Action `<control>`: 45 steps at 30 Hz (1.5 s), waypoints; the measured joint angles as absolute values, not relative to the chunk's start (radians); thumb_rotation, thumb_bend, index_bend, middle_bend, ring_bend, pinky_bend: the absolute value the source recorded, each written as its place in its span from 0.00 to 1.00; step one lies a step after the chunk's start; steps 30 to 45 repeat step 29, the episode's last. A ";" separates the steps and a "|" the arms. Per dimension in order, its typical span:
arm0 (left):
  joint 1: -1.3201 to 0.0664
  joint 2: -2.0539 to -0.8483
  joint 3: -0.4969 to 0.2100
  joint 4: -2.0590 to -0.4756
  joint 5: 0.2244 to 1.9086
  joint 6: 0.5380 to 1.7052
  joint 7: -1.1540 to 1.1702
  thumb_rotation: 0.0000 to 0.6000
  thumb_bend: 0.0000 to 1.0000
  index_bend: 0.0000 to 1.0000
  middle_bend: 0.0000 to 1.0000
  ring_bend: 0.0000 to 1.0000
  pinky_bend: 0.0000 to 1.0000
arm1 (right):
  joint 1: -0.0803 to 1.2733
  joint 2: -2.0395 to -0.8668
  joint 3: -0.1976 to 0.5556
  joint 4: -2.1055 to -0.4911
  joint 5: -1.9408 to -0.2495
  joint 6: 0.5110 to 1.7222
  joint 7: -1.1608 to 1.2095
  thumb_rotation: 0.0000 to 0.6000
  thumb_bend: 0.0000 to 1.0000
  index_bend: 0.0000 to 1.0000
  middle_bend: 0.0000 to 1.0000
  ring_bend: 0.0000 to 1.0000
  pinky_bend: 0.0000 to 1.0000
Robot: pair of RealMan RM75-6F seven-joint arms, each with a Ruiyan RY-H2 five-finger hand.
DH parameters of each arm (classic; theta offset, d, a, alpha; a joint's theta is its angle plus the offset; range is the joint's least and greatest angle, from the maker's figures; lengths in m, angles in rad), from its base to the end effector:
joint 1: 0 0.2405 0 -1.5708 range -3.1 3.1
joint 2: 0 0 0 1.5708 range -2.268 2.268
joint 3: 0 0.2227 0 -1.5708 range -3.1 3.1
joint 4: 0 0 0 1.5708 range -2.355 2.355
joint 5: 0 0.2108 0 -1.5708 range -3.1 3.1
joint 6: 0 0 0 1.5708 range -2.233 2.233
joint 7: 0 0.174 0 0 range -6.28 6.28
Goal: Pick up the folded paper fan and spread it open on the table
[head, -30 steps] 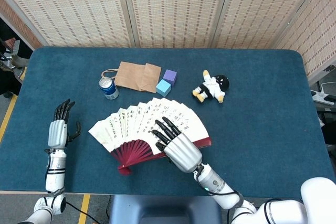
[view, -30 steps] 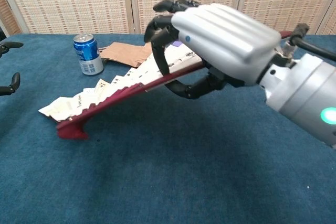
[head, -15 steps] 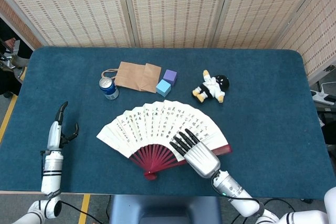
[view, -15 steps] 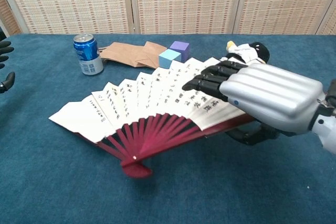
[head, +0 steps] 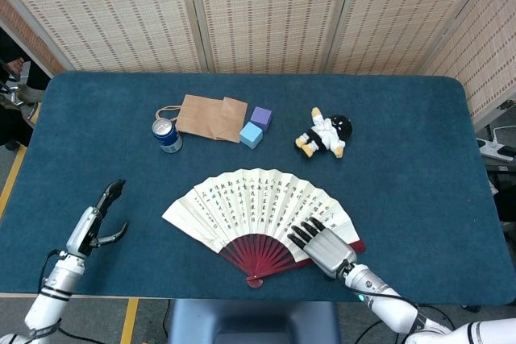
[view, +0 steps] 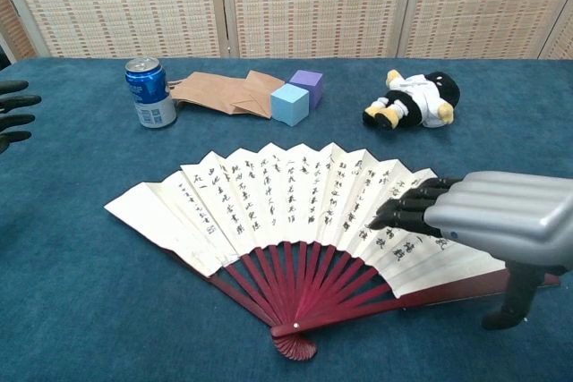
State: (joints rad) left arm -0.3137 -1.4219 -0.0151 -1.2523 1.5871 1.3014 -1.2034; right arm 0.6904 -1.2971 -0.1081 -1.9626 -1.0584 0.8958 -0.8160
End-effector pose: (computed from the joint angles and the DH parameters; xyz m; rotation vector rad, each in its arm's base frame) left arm -0.2641 0.2659 0.0453 -1.1069 -1.8983 -1.6493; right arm -0.1366 -0.2206 -0.0350 2.3245 -0.7645 0.4700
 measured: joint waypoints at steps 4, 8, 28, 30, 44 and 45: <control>-0.299 -1.399 0.003 -1.275 1.604 1.325 -1.183 1.00 0.41 0.00 0.00 0.00 0.04 | 0.713 -1.267 -0.083 -1.982 -1.028 0.872 -0.761 1.00 0.00 0.00 0.00 0.00 0.00; -0.288 -1.400 0.000 -1.264 1.601 1.349 -1.104 1.00 0.41 0.00 0.00 0.00 0.03 | 0.684 -1.241 -0.067 -2.001 -1.085 0.927 -0.687 1.00 0.00 0.00 0.00 0.00 0.00; -0.185 -1.395 -0.008 -1.153 1.663 1.636 -0.119 1.00 0.41 0.07 0.03 0.00 0.02 | 0.142 -1.180 -0.090 -1.630 -1.437 1.611 -0.111 1.00 0.04 0.00 0.00 0.00 0.00; -0.184 -1.388 -0.006 -1.164 1.661 1.627 -0.108 1.00 0.41 0.07 0.03 0.00 0.02 | 0.138 -1.182 -0.081 -1.620 -1.440 1.613 -0.111 1.00 0.04 0.00 0.00 0.00 0.00; -0.184 -1.388 -0.006 -1.164 1.661 1.627 -0.108 1.00 0.41 0.07 0.03 0.00 0.02 | 0.138 -1.182 -0.081 -1.620 -1.440 1.613 -0.111 1.00 0.04 0.00 0.00 0.00 0.00; -0.184 -1.388 -0.006 -1.164 1.661 1.627 -0.108 1.00 0.41 0.07 0.03 0.00 0.02 | 0.138 -1.182 -0.081 -1.620 -1.440 1.613 -0.111 1.00 0.04 0.00 0.00 0.00 0.00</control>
